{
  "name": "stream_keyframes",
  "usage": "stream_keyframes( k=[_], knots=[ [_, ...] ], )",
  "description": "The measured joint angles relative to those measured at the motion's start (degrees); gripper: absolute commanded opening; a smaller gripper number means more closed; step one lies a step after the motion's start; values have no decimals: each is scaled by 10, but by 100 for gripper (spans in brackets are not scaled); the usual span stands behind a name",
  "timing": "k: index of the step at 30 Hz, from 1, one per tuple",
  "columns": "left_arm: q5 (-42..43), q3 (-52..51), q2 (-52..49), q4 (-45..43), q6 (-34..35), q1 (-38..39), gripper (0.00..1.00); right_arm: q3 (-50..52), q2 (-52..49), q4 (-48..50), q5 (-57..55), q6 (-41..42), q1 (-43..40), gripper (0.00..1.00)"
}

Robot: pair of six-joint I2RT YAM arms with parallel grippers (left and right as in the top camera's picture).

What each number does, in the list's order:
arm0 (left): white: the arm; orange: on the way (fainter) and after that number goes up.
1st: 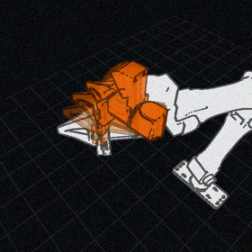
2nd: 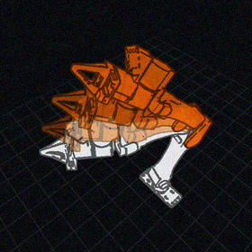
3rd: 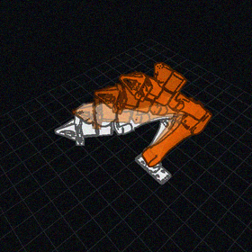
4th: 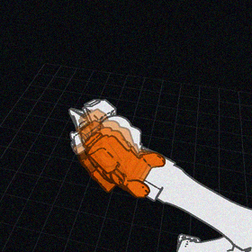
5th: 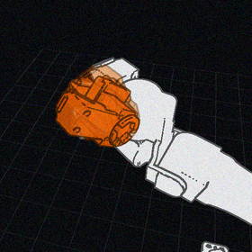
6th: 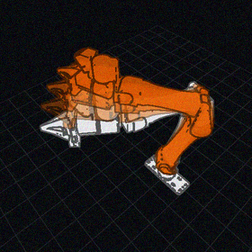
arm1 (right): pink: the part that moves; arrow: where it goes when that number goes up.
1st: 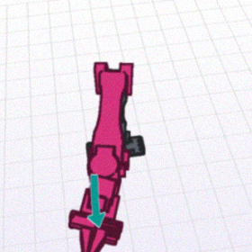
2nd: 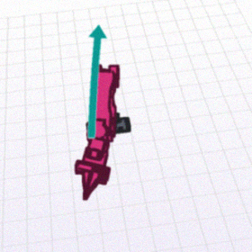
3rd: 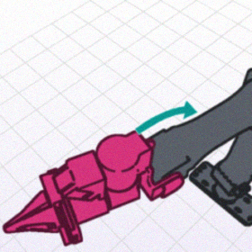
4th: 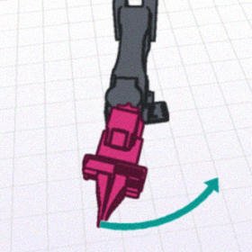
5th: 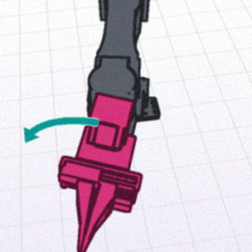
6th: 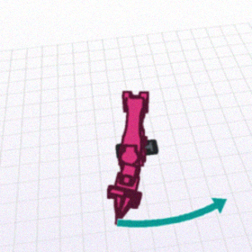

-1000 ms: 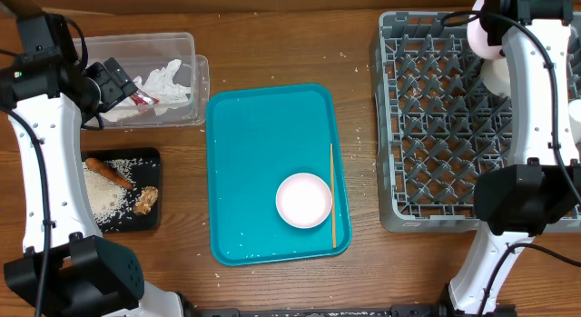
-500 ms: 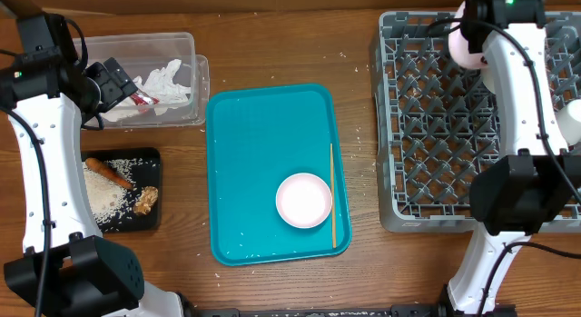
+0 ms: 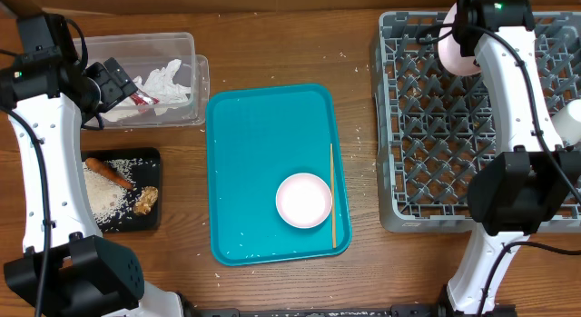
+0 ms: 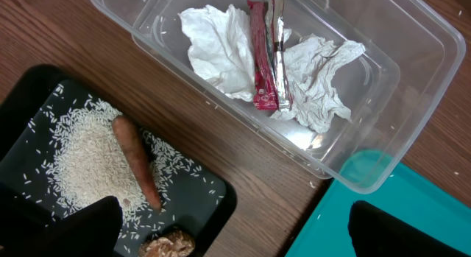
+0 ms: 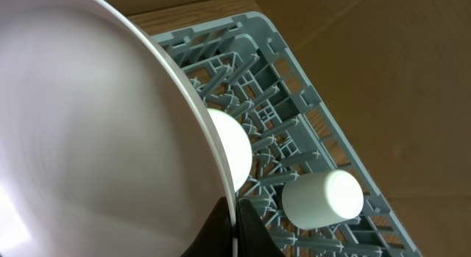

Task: Sort waste into correct bins and load items into the dishwasher
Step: 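Stand the plate upright in the rack's back row and release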

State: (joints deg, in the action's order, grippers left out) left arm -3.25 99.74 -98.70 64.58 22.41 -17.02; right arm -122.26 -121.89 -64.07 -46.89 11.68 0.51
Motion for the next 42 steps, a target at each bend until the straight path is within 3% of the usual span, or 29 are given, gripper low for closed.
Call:
stream_keyframes(
  k=[21,42],
  knots=[
    [0,0,0,0,0,0,100,1,0,32,-11,-84,18,4],
    [0,0,0,0,0,0,100,64,0,98,-79,-132,8,4]
  ],
)
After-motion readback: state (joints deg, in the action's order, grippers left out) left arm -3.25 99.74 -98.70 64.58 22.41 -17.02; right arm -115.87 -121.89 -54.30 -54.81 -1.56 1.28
